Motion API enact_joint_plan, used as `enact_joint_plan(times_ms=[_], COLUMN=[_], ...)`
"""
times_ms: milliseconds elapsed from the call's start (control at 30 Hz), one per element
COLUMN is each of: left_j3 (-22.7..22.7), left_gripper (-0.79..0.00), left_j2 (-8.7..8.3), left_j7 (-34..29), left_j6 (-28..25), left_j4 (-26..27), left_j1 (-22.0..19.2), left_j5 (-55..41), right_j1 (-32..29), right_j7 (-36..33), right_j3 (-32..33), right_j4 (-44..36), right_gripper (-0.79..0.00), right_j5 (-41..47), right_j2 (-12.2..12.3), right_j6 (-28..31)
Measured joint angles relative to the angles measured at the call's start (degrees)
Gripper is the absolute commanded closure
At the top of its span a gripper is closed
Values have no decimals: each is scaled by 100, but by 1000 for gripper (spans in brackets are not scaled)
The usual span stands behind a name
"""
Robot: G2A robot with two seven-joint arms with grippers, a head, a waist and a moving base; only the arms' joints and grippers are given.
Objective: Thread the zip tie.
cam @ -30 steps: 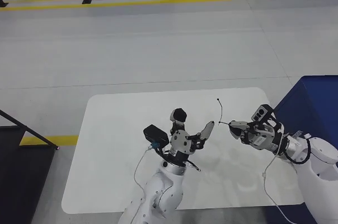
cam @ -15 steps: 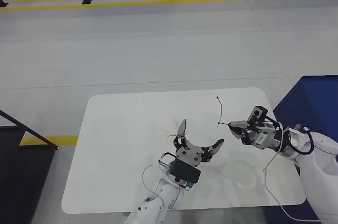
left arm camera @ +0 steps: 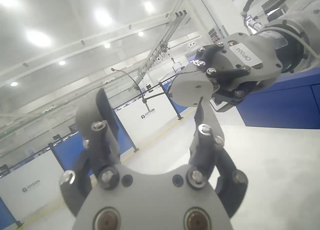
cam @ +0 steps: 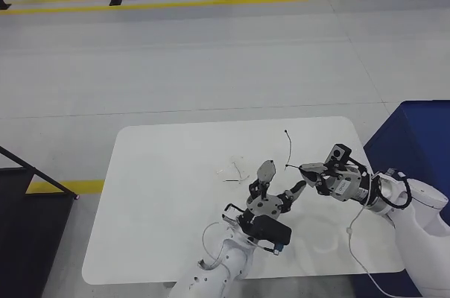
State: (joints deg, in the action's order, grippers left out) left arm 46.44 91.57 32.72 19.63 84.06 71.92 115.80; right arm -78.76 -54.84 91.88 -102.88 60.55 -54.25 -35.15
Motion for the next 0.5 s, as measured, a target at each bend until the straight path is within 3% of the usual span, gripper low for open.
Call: enact_joint_plan(times_ms=[167,400,500], left_j3=[4,27,26], left_gripper=[-363,-240,-222], left_j2=[26,43,47], left_j7=[35,107,151], left_j6=[-64,-196,-175], left_j4=[-63,-91,-74], left_j1=[-28,-33,-15], left_j5=[-275,-562,-587], right_j1=[0,0,0], right_j7=[0,0,0], right_j3=[0,0,0], right_j4=[0,0,0], right_gripper=[0,0,0], right_j5=[0,0,0], right_j2=[0,0,0], right_j6=[1,1,1])
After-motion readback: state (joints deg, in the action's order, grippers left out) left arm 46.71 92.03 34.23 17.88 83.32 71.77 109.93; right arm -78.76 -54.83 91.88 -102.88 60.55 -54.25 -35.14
